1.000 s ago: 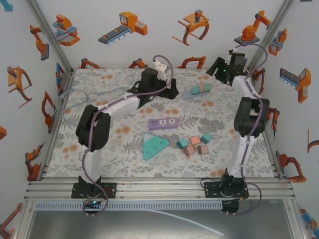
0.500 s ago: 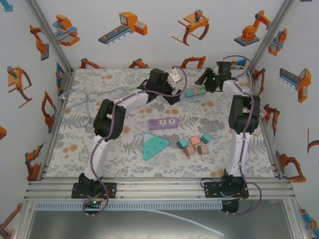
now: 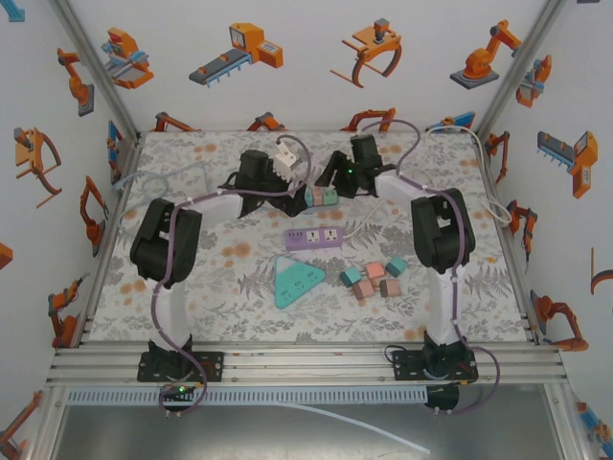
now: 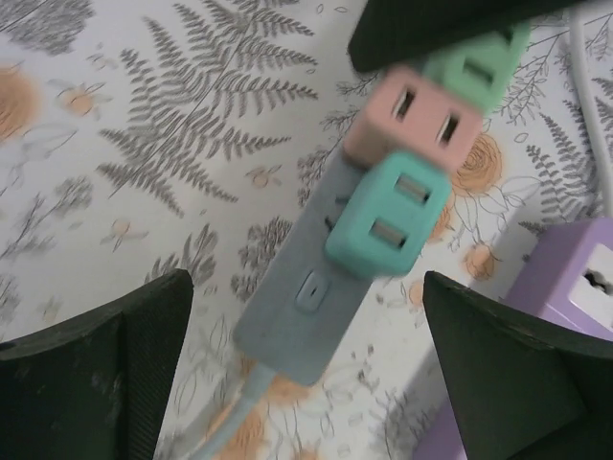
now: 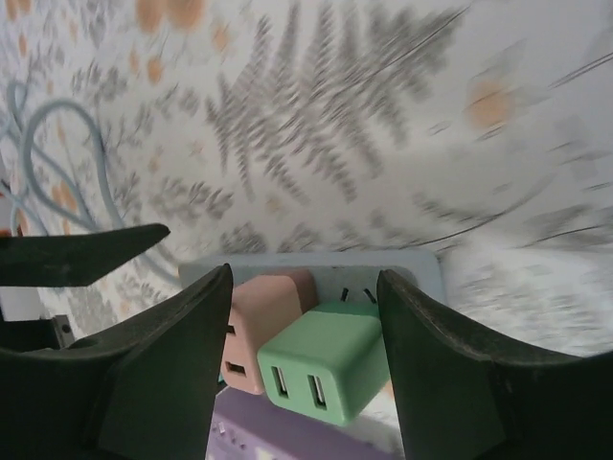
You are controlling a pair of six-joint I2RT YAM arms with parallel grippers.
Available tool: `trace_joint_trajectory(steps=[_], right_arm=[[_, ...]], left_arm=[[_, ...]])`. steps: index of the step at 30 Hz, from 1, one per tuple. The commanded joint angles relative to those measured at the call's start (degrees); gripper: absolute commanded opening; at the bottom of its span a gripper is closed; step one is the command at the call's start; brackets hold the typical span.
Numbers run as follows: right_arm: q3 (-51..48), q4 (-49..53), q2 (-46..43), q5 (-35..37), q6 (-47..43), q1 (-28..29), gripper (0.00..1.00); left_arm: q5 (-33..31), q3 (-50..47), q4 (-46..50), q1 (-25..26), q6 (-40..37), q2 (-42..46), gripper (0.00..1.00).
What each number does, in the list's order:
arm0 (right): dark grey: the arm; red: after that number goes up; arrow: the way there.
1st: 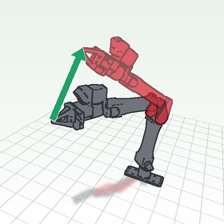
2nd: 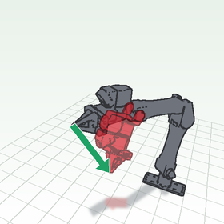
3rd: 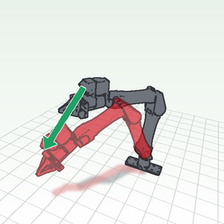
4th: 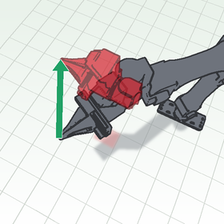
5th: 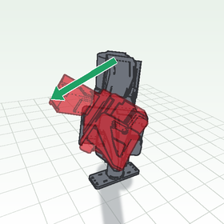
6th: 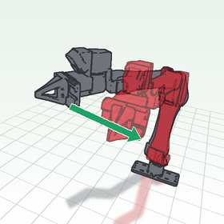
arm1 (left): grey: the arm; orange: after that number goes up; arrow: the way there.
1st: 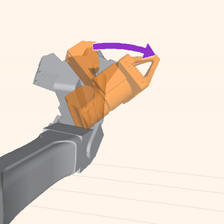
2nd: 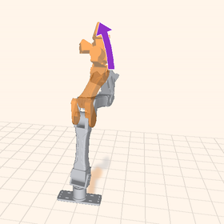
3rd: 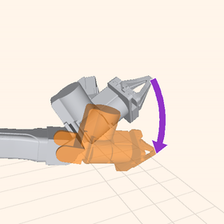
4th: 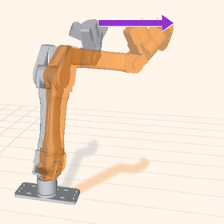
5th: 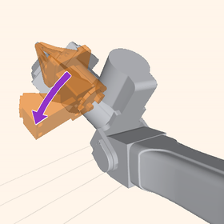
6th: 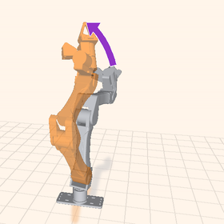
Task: Pull the plug off the socket
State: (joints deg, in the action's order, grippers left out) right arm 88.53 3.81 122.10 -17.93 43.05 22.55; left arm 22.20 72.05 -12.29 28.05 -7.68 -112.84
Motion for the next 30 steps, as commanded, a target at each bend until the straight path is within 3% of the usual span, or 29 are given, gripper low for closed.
trace_joint_trajectory(steps=[1,7,12,19,26,30], right_arm=[[-1.1,1.7,-3.9,1.7,3.8,4.1,0.57],[-1.2,3.7,-7.5,5.1,2.3,5.2,0.58],[1.5,9.4,-11.7,8.9,-7.2,5.2,0.59],[0.1,12.3,-21.3,8.6,-32.0,5.3,0.59],[-12.4,2.7,-31.7,-0.6,-62.0,5.5,0.58],[-17.6,0.9,-32.6,-5.2,-79.0,5.6,0.59]], left_arm=[[-4.1,-4.9,-1.8,-0.2,7.5,5.7,0.97],[-3.0,-11.5,-5.5,-1.3,15.4,12.7,0.97],[-4.1,-9.6,-2.2,-1.7,18.5,16.4,0.97],[-4.0,-5.8,3.0,-5.3,28.1,17.8,0.97],[-4.2,-6.1,0.8,-6.0,31.2,16.8,0.97],[-4.8,-6.2,2.3,-6.0,30.3,15.9,0.97]])
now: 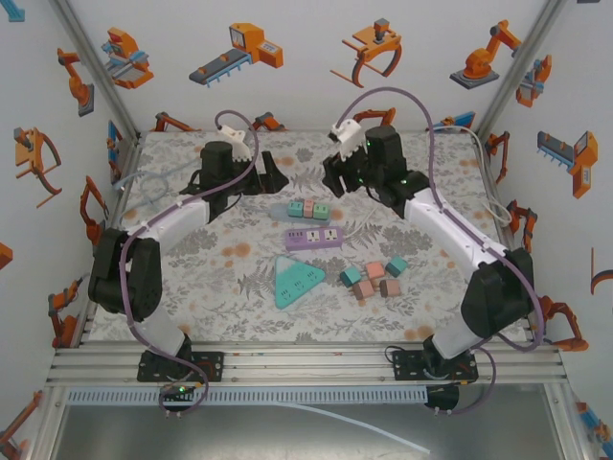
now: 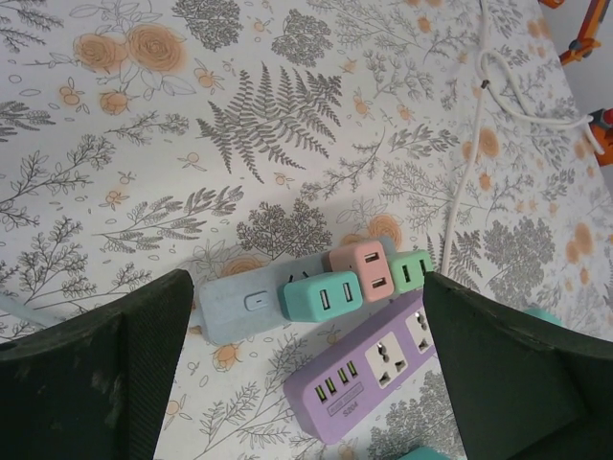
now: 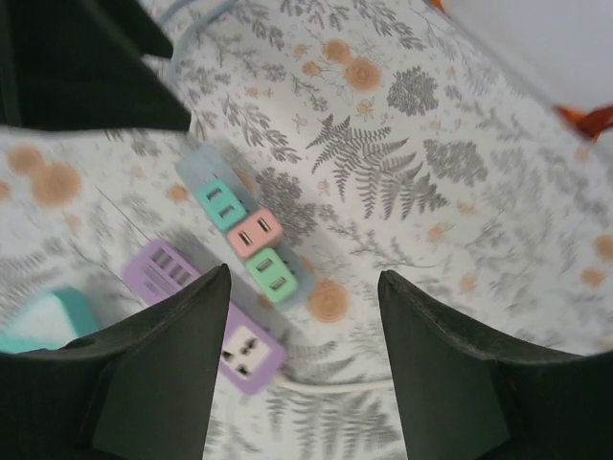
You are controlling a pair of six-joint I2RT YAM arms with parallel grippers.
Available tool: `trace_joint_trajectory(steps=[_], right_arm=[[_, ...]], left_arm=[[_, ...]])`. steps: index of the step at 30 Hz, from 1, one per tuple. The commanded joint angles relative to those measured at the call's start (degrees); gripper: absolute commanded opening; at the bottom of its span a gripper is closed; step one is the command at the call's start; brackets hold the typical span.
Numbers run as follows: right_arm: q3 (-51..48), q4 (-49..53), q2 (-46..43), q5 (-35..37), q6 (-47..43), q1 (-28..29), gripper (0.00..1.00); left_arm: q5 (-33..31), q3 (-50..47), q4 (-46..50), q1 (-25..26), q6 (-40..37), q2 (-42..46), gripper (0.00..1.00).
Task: Pull the plug off the socket
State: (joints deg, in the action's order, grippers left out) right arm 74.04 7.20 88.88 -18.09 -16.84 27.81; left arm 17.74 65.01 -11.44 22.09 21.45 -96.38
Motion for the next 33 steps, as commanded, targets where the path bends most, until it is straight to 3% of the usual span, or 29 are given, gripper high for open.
trace_joint_trajectory(steps=[1,5,9,14,23,33], right_arm=[[-3.7,-2.2,1.1,-5.8,-22.0,0.3,0.59],[-4.9,0.9,4.4,-13.2,-32.5,0.3,0.59],[-2.3,2.6,10.1,-19.1,-33.2,0.3,0.59],[1.3,3.0,17.0,-18.3,-32.7,0.2,0.55],[3.7,1.9,22.0,-19.6,-31.2,0.3,0.42],[4.7,2.9,23.0,-17.0,-31.2,0.3,0.44]], left_arm=[[-0.8,1.0,2.3,-0.1,0.9,-0.7,0.97],[-3.5,1.3,4.7,-0.1,-0.3,-0.6,0.97],[-4.6,1.8,6.2,-0.1,-1.7,-1.8,0.97],[-4.2,3.8,9.0,-0.1,-3.1,-4.1,0.96],[5.9,7.2,9.3,0.5,-3.3,-9.0,0.73],[7.4,9.4,8.8,1.2,-2.9,-14.2,0.57]])
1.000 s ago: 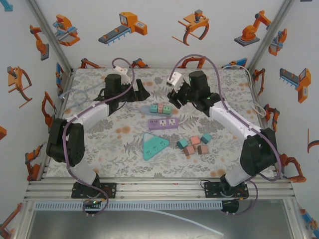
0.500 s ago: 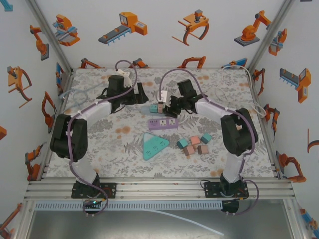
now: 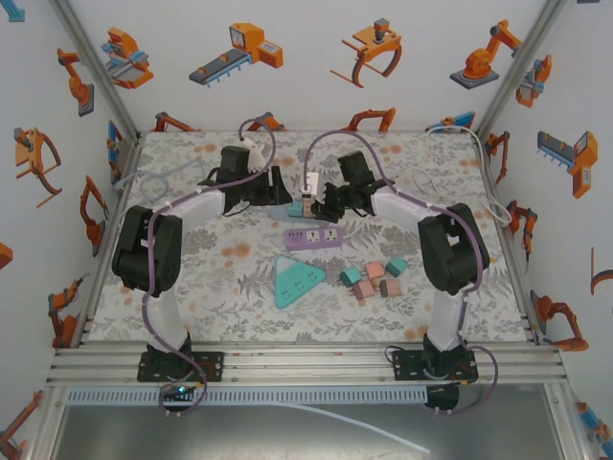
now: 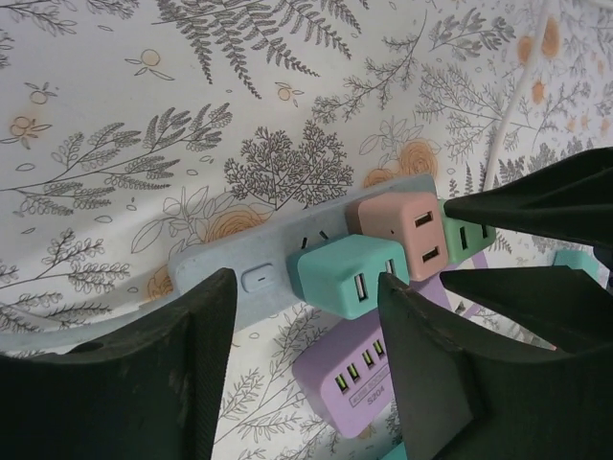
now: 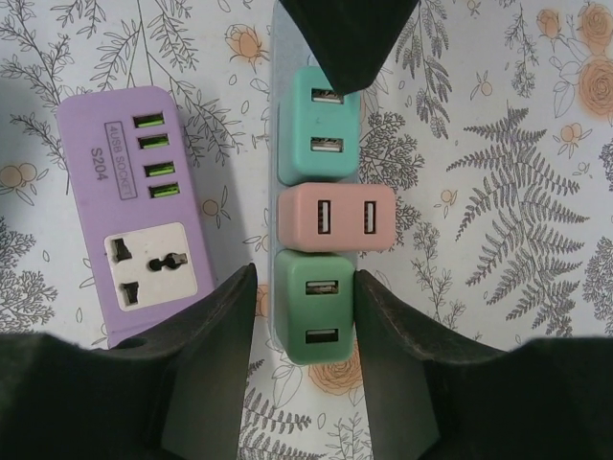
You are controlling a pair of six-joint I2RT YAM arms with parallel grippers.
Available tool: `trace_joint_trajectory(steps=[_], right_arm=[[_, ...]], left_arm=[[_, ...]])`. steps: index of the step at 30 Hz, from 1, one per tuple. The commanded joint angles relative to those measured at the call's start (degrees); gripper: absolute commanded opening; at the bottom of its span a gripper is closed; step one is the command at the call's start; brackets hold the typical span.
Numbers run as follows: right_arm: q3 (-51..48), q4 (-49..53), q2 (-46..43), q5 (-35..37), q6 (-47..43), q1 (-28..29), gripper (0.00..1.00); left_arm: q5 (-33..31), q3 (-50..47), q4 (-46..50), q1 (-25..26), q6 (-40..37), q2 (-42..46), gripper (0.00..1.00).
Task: Pull the plug off the socket
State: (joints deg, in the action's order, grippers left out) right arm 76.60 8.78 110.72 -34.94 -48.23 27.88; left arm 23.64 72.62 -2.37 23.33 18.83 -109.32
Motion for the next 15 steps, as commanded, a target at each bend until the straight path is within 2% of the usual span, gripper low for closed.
trace_joint_trajectory(steps=[1,6,9,11,15], right_arm=[[2.2,1.3,1.2,-0.3,0.2,0.3,0.44],[2.2,1.3,1.2,0.6,0.3,0.2,0.44],[2.3,1.2,1.5,1.2,0.4,0.2,0.44],[2.2,1.0,1.7,2.0,0.9,0.2,0.44],[2.5,1.2,2.1,3.7,1.6,0.2,0.44]], left_arm=[[1.0,1.8,0.0,0.0,-0.5,-1.6,0.56],[3.1,2.2,1.9,-0.1,-2.6,-2.5,0.52],[3.1,2.2,3.2,0.0,-3.2,-3.1,0.51],[3.2,2.3,4.2,0.0,-3.5,-3.4,0.46],[2.4,1.2,4.8,0.0,-4.1,-3.0,0.46]])
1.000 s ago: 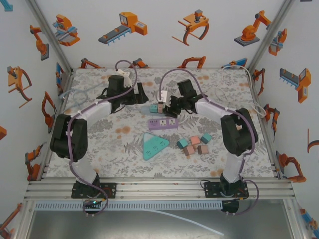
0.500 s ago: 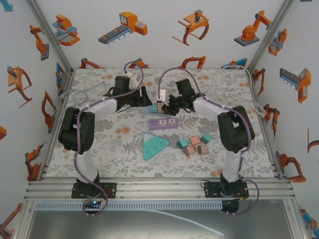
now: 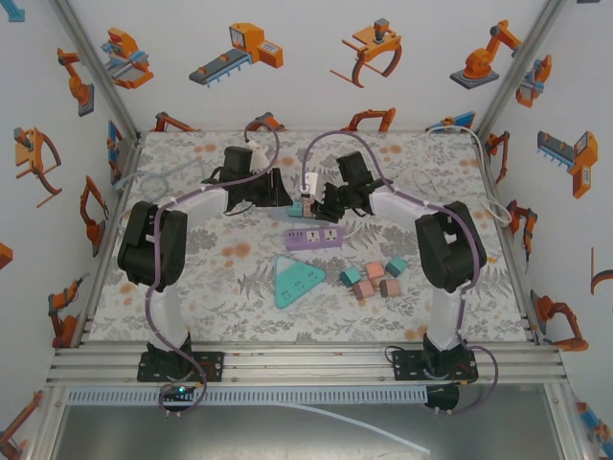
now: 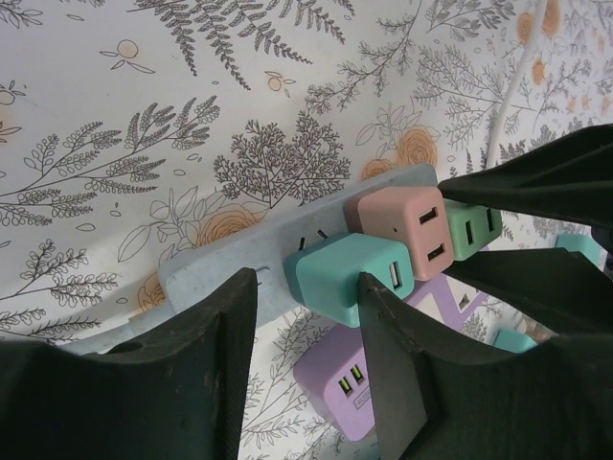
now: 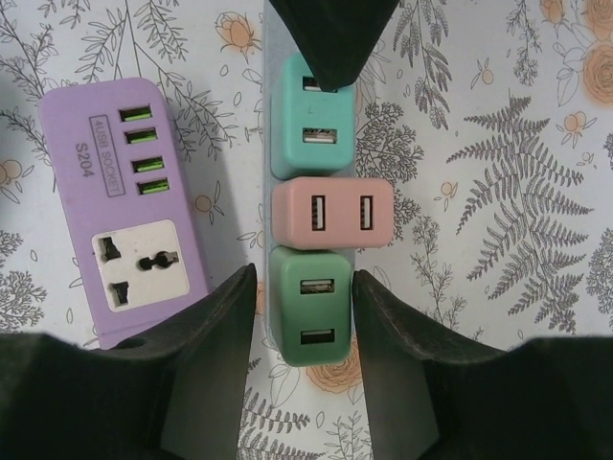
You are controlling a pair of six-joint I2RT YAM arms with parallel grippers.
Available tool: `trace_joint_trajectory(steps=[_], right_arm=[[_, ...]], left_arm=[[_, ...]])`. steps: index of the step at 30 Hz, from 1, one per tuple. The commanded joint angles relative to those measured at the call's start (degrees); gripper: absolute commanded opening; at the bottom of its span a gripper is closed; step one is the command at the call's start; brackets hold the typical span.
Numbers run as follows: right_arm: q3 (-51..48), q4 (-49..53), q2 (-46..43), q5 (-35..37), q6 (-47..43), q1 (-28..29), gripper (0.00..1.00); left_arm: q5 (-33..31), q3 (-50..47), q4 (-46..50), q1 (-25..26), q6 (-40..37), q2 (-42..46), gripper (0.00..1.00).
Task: Pull the plug off the socket
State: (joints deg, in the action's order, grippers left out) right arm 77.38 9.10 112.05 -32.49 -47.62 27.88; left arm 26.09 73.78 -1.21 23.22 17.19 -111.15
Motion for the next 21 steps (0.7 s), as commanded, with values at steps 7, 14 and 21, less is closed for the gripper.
trace_joint_trajectory(steps=[7,14,21], right_arm=[[3.6,2.8,2.4,-1.5,1.2,0.2,0.37],[5.6,3.9,2.4,-4.3,1.2,0.2,0.19],[9.0,5.7,1.9,-7.5,3.3,0.2,0.13]], left_arm=[[0.1,0.9,9.6,0.6,-6.2,-2.8,0.46],[-0.7,0.8,11.5,1.1,-7.3,-4.4,0.47],[-1.3,0.9,11.9,2.1,-7.2,-5.7,0.47]])
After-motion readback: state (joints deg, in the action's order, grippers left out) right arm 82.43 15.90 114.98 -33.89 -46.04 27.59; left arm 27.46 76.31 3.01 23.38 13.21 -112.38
